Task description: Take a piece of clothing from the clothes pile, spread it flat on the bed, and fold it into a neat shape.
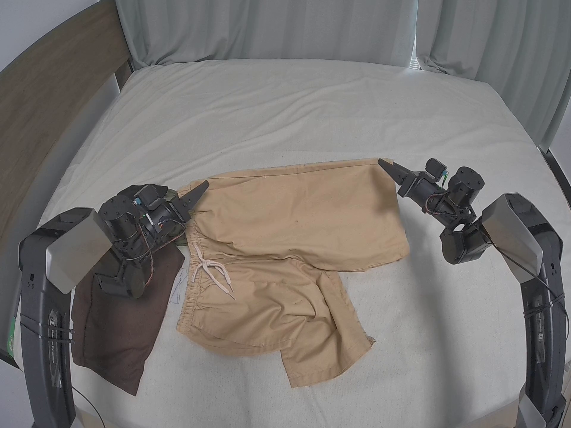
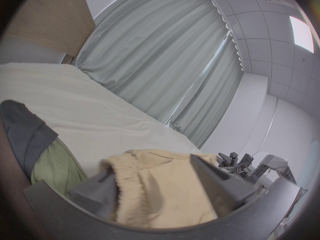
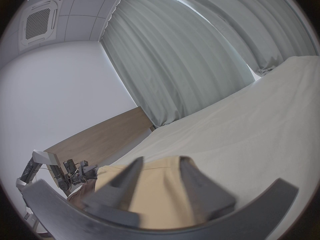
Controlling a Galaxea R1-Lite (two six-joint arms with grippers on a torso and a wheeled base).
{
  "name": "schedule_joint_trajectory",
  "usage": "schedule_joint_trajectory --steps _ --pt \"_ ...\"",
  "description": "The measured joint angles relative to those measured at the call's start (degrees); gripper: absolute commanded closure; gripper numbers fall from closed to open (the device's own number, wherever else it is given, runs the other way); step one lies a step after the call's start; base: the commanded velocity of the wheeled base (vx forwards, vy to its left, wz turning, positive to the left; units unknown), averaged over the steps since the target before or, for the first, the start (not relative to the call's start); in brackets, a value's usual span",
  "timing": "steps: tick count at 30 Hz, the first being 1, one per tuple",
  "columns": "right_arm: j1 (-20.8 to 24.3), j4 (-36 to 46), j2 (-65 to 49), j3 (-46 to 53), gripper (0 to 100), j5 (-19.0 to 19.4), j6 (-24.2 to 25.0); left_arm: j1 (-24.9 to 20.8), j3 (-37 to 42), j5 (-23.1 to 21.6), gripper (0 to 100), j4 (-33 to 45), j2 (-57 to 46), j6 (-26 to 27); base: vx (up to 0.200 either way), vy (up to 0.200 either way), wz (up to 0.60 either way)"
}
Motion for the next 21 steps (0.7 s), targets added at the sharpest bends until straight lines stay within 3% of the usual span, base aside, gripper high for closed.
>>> schedule_joint_trajectory --steps 7,15,21 --pt "-0.15 0.41 0.74 -1.79 0 -0.10 -1.72 -1.22 -0.05 1.37 0 0.39 0.39 -6.88 0.000 0.000 0.00" --pt "0.16 -2.07 -0.72 5.07 0 -0.11 -5.08 -0.91 1.28 2.97 0 0.69 0.44 -7.69 0.000 0.000 0.00" --pt "0.73 -7.33 -2.60 12.20 0 -0.11 -5.99 -0.37 6.95 2.95 0 0.39 -1.51 -7.31 0.000 0.000 0.00"
